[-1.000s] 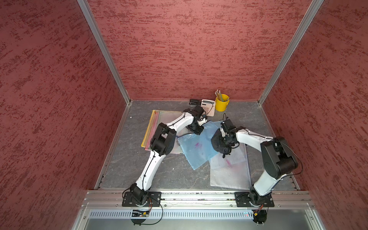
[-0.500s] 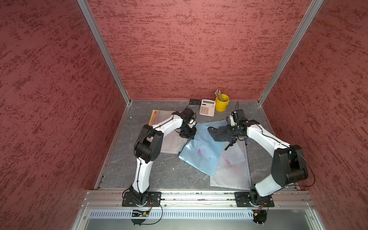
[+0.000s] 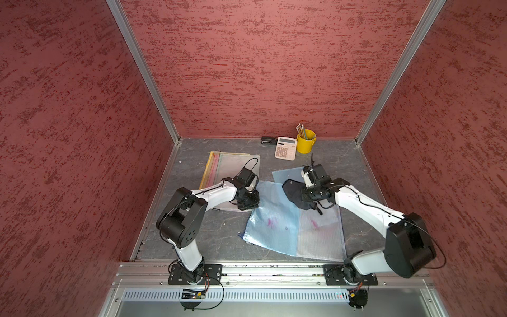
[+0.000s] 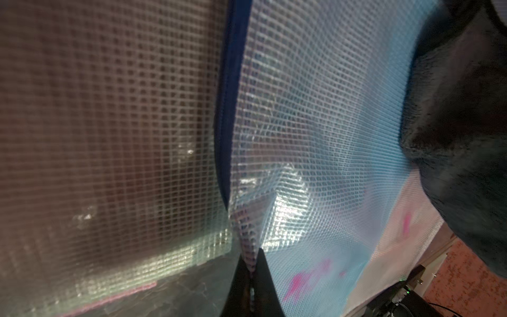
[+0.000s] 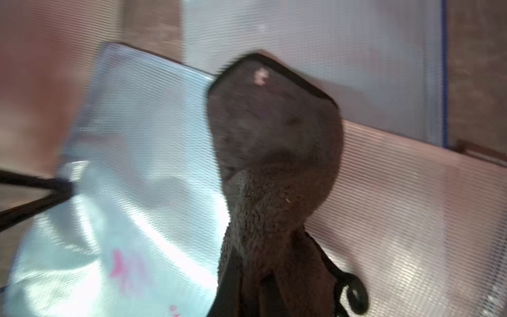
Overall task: Wipe the document bag
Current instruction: Adjust the document bag at the center of the board, then wipe the dirt from the document bag.
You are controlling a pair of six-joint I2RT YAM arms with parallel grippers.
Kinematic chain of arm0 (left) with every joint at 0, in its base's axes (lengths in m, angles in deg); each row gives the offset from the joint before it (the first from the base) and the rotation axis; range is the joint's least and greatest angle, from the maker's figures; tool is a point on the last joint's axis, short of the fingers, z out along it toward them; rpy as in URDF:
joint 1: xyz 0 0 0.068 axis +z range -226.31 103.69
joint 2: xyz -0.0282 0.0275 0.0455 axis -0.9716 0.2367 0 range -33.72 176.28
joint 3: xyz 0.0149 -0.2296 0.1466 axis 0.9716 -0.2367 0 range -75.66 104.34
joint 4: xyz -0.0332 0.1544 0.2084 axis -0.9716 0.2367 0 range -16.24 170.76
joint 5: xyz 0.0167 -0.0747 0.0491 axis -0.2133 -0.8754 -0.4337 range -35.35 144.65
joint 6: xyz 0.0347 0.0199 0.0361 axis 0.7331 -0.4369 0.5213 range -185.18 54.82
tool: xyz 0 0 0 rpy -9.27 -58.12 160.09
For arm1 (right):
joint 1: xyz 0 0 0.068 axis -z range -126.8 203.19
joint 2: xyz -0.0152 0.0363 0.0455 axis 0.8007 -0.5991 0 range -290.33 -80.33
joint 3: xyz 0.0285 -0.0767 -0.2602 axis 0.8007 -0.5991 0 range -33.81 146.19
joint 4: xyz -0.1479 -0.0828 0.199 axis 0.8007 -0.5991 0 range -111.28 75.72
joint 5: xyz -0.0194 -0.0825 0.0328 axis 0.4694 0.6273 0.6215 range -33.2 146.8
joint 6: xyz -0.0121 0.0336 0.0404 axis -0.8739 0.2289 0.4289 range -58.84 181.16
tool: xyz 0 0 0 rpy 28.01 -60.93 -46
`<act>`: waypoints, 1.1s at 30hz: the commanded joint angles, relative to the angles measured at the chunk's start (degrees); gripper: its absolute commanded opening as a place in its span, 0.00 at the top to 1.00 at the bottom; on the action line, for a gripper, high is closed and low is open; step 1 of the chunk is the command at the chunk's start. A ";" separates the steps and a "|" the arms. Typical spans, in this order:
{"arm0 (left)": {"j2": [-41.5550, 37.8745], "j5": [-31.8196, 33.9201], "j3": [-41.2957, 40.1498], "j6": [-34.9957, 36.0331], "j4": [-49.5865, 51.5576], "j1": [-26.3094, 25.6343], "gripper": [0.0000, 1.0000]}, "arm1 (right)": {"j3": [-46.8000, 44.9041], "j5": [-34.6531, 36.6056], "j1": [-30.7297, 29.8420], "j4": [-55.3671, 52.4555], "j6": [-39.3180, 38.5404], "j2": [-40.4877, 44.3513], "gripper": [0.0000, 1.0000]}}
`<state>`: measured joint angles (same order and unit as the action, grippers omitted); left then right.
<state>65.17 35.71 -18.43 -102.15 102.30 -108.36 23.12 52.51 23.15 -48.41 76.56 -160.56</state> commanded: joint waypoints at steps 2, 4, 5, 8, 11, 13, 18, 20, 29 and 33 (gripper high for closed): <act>-0.11 2.23 -1.58 -7.92 -9.44 -2.30 1.00 | 3.49 -5.01 -10.24 4.23 0.69 1.02 1.00; 0.16 2.91 -2.48 -10.75 -10.45 -2.64 1.00 | 1.52 -4.84 -14.97 5.82 2.03 -2.09 1.00; 0.08 3.02 -3.46 -12.39 -11.68 -2.65 1.00 | 0.45 -4.67 -17.12 6.60 3.19 -4.56 1.00; -0.27 2.63 -6.30 -15.94 -16.04 -2.68 1.00 | -4.27 -3.44 -21.69 10.82 7.70 -8.42 1.00; -0.92 2.33 -8.42 -18.00 -18.62 -2.66 1.00 | -10.75 -2.07 -22.25 14.15 15.21 -10.20 1.00; -1.58 2.38 -10.12 -19.56 -20.44 -2.52 1.00 | -14.55 0.49 -23.37 15.05 18.54 -10.38 1.00; -2.07 0.29 -15.39 -23.24 -27.75 -0.10 1.00 | -22.08 3.10 -26.60 9.17 31.18 -8.26 1.00; -2.38 0.18 -15.86 -21.94 -27.80 0.56 1.00 | -26.33 3.51 -28.83 6.08 38.69 -1.47 1.00; -2.93 -2.46 -14.38 -16.71 -25.01 0.68 1.00 | -12.04 17.97 -28.65 -20.86 41.05 11.86 1.00; -2.71 -2.59 -14.70 -16.61 -25.97 -0.19 1.00 | 3.40 21.62 -27.78 -12.42 29.82 0.22 1.00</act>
<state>62.92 32.22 -33.12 -120.07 76.11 -108.51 19.01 67.39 -5.11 -63.52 113.61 -155.53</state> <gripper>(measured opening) 0.059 0.069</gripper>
